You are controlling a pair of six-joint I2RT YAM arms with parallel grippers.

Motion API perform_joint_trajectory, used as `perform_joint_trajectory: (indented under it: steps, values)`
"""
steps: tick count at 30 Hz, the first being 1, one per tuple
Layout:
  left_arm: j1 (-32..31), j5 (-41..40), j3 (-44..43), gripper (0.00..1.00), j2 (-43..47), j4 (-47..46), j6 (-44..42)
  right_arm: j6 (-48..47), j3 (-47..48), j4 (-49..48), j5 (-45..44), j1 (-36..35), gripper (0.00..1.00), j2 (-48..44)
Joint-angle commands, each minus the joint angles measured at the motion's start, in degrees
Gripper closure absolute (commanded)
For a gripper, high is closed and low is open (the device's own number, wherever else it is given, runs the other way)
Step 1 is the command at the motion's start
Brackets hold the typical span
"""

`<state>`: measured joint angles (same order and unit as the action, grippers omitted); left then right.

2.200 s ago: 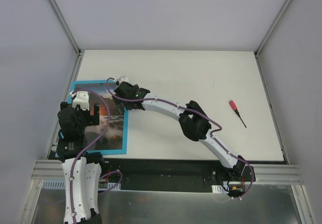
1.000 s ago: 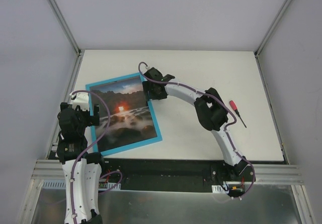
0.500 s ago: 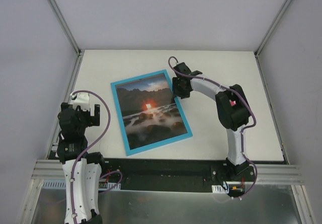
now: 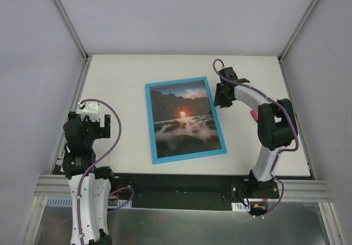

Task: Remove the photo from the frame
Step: Move the photo frame to the center of the board, then turn over the photo frame at the center of the board.

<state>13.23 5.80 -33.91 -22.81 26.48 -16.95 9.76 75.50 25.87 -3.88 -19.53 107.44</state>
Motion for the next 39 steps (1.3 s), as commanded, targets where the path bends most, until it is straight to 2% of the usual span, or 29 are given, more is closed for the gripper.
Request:
perform_joint_trajectory:
  steps: [1,3,6,13,24,39]
  values:
    - [0.7,1.8,0.3,0.01,0.6,-1.1,0.6,-5.2,-0.1,-0.1,3.3,1.3,0.66,-4.0]
    - [0.7,2.2,0.3,0.01,0.7,-1.0,0.4,-6.6,0.0,0.0,8.7,2.2,0.65,-3.5]
    - [0.7,2.2,0.4,0.01,0.7,-1.0,0.4,-8.9,1.7,1.4,15.6,3.1,0.55,-1.4]
    - [0.7,2.9,0.2,0.01,-0.1,-0.7,0.3,-12.5,0.7,-0.4,22.2,3.4,0.46,-2.3]
    - [0.7,3.1,0.4,0.01,1.1,-0.6,0.3,-14.3,-0.1,-0.2,18.5,4.2,0.44,-1.2]
    - [0.7,6.2,0.6,0.01,0.9,-0.4,0.0,-17.9,-0.6,3.5,19.4,6.1,0.48,1.1]
